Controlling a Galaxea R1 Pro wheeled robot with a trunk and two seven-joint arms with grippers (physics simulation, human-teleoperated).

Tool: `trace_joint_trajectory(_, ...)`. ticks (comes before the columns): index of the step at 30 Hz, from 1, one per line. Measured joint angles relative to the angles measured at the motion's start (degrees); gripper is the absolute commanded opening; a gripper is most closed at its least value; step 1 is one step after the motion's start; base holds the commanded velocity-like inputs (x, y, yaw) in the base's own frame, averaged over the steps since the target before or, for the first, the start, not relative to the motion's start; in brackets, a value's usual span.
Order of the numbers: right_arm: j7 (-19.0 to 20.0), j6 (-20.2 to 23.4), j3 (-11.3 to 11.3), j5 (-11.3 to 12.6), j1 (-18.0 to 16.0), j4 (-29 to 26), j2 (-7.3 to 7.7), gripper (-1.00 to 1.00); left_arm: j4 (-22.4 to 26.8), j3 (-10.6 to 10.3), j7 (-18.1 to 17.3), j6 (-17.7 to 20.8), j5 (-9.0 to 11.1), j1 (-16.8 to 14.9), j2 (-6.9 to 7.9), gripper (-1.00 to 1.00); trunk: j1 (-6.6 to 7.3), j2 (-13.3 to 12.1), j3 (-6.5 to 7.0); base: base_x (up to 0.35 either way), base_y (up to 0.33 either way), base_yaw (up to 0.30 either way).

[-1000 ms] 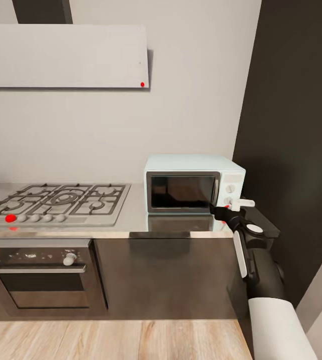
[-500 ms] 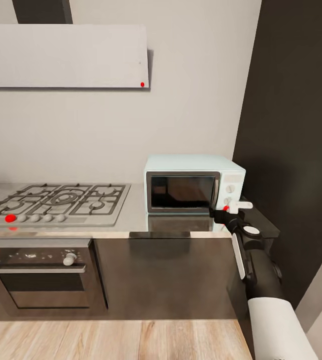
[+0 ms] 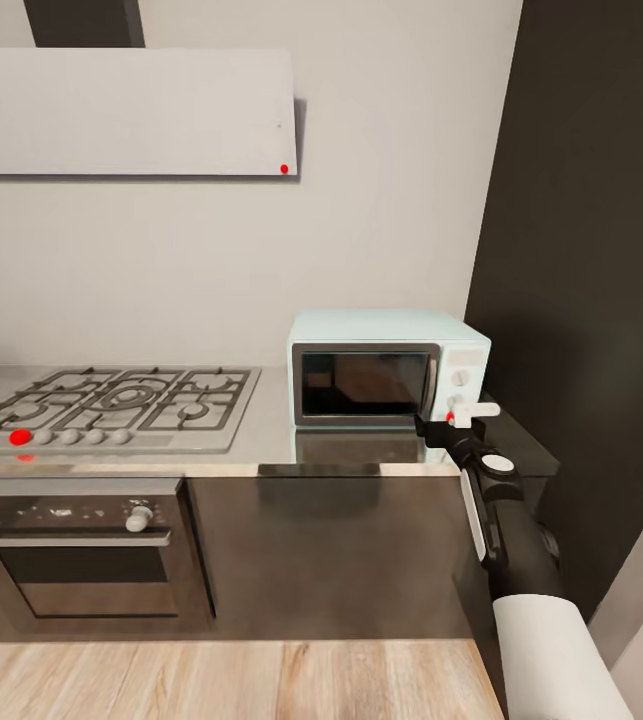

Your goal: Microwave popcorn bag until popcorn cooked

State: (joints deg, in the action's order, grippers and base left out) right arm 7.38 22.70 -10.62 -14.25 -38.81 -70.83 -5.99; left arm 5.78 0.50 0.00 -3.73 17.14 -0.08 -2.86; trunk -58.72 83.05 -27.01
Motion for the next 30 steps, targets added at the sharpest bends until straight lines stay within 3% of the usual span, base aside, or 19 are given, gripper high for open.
trace_joint_trajectory(18, 0.0, -0.09, 0.0, -0.15, 0.0, 0.0, 0.08, 1.0, 0.0, 0.0, 0.0, 0.0, 0.0, 0.0, 0.13, 1.0, 0.01, 0.0, 0.0, 0.169, 0.0, 0.0)
trace_joint_trajectory(30, 0.0, 0.01, -0.07, -0.28, 0.0, 0.0, 0.09, 1.0, 0.04, 0.05, 0.06, 0.03, 0.1, 0.0, -0.12, 1.0, -0.01, -0.01, 0.0, 0.009, -0.05, 0.0)
